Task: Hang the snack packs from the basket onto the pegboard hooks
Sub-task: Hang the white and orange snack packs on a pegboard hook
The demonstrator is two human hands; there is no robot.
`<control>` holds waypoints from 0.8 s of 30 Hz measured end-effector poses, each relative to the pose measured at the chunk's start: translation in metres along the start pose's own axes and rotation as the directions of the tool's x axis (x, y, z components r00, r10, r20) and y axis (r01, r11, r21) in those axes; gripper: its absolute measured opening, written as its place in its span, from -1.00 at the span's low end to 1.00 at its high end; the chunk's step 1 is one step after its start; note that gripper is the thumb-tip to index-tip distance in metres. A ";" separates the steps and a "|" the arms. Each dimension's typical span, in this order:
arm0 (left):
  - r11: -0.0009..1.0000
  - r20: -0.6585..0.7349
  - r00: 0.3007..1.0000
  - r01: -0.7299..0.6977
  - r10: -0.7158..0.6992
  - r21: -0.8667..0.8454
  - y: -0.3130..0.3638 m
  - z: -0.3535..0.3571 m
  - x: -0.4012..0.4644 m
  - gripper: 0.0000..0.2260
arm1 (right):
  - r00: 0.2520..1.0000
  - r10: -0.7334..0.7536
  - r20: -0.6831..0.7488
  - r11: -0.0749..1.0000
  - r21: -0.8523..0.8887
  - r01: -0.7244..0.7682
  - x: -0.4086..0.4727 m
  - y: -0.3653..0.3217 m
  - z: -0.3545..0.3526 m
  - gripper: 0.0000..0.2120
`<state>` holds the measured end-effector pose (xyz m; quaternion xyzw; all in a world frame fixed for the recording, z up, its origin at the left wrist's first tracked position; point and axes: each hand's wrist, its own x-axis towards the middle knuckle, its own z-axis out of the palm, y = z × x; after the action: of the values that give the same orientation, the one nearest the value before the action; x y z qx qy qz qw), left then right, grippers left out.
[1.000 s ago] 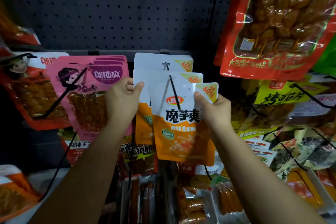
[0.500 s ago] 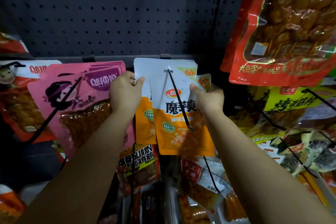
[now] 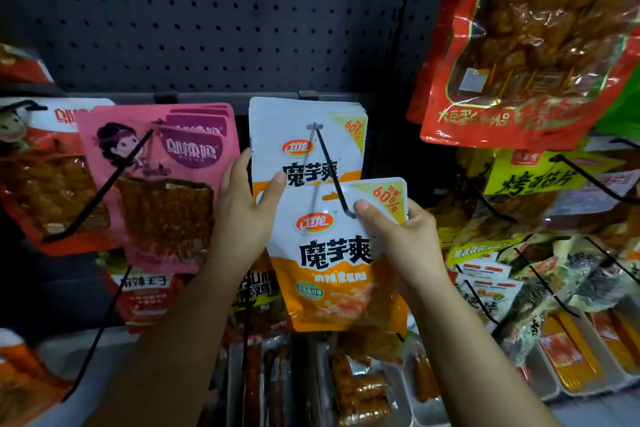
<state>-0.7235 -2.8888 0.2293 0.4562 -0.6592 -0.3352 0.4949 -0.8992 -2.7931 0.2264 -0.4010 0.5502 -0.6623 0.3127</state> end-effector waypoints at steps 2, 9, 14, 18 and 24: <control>0.999 -0.064 0.998 0.007 -0.010 -0.047 0.002 -0.004 -0.022 -0.44 | 0.999 0.002 0.035 0.999 0.033 -0.003 -0.014 -0.005 -0.003 -0.92; 0.958 0.043 0.993 -0.093 0.109 -0.272 0.021 -0.012 -0.075 -0.83 | 0.996 0.016 0.086 0.988 0.152 -0.029 -0.051 -0.025 -0.011 -0.88; 0.921 0.019 0.989 -0.126 0.143 -0.369 0.026 -0.019 -0.094 -0.88 | 0.989 0.013 0.144 0.991 0.129 -0.032 -0.068 -0.035 -0.017 -0.84; 0.909 0.018 0.992 -0.104 0.122 -0.403 0.026 -0.024 -0.104 -0.90 | 0.972 0.000 0.235 0.998 0.054 -0.013 -0.073 -0.041 -0.026 -0.85; 0.891 -0.012 0.983 -0.172 0.184 -0.421 0.040 -0.030 -0.105 -0.88 | 0.966 -0.118 0.231 0.991 0.097 0.097 -0.073 -0.057 -0.028 -0.82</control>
<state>-0.6959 -2.7764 0.2376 0.2719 -0.6174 -0.4288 0.6008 -0.8872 -2.7053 0.2662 -0.4927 0.4580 -0.6485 0.3563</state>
